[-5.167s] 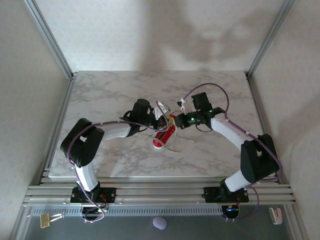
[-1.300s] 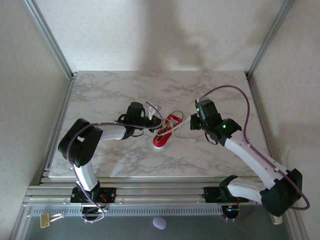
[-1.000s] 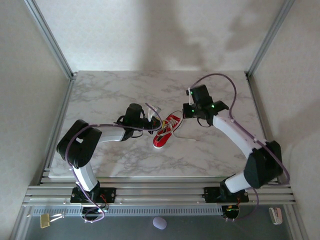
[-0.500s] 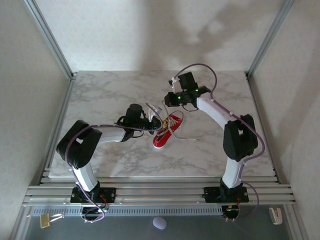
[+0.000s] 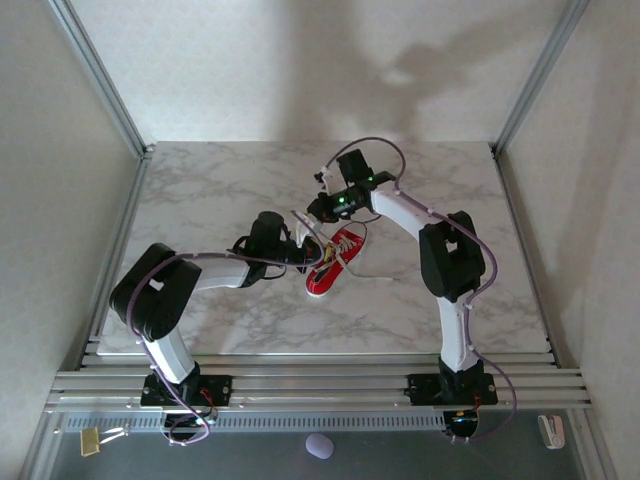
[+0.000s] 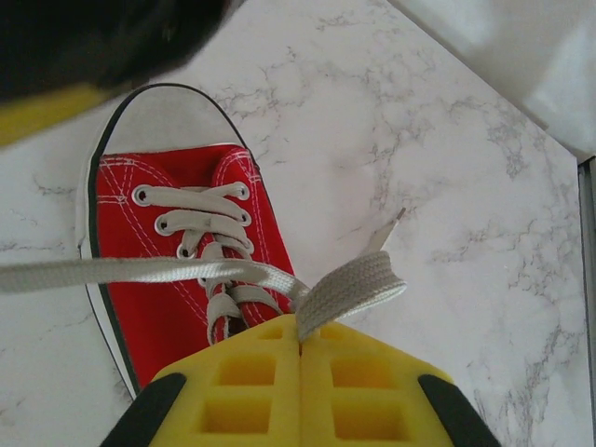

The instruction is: Tie the shoes

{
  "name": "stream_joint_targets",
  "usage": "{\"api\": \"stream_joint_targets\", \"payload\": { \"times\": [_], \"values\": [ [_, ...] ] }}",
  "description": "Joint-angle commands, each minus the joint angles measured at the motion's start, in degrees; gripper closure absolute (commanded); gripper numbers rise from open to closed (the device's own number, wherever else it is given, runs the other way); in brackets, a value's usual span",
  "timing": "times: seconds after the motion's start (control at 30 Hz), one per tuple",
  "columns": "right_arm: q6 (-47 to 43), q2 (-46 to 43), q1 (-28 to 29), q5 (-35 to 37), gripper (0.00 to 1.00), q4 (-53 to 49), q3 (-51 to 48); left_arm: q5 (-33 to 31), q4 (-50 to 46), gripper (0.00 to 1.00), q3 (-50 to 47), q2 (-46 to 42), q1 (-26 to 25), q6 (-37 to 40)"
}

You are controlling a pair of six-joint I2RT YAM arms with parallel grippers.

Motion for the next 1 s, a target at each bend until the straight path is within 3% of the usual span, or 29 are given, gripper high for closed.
{"api": "stream_joint_targets", "payload": {
  "times": [0.0, 0.07, 0.13, 0.23, 0.33, 0.37, 0.43, 0.47, 0.67, 0.8, 0.97],
  "values": [
    [-1.64, -1.06, 0.37, -0.45, 0.81, -2.14, 0.79, 0.70, 2.05, 1.00, -0.46, -1.58, -0.23, 0.10],
    [-2.00, -3.55, 0.12, 4.54, 0.65, -1.83, -0.33, 1.18, 2.59, 1.00, -0.10, -0.98, 0.03, -1.28],
    [-1.62, -7.73, -0.50, 11.26, 0.56, 0.30, -3.33, 1.40, 3.16, 1.00, 0.24, -0.35, 0.20, -2.48],
    [-1.68, -15.10, -1.74, 21.28, 0.48, 4.80, -10.51, 1.64, 3.79, 1.00, 0.58, 0.05, 0.53, -3.48],
    [-4.53, -23.00, -2.13, 28.03, 0.46, 11.53, -20.13, 1.81, 3.60, 1.00, 1.30, 0.61, 0.82, -3.86],
    [-5.87, -25.46, -2.17, 28.83, 0.41, 14.31, -23.43, 1.90, 3.18, 1.00, 1.62, 0.80, 0.84, -3.76],
    [-9.56, -30.34, -2.33, 28.21, 0.28, 19.29, -30.41, 2.05, 1.99, 1.00, 2.57, 1.40, 1.08, -3.66],
    [-11.21, -31.92, -2.29, 27.02, 0.27, 20.44, -32.41, 2.21, 1.65, 1.00, 2.85, 1.63, 1.18, -3.60],
    [-20.99, -35.49, -2.80, 11.34, 0.28, 14.47, -36.74, 3.10, -1.05, 1.00, 4.96, 3.15, 2.19, -3.23],
    [-26.19, -35.06, -2.79, 8.26, 0.30, 16.35, -38.78, 4.79, -3.29, 1.00, 6.35, 3.82, 2.68, -1.61],
    [-29.33, -30.11, -2.84, 2.78, 0.34, 12.11, -33.41, 5.53, -5.57, 1.00, 7.83, 4.54, 2.84, -0.06]
  ]
}}
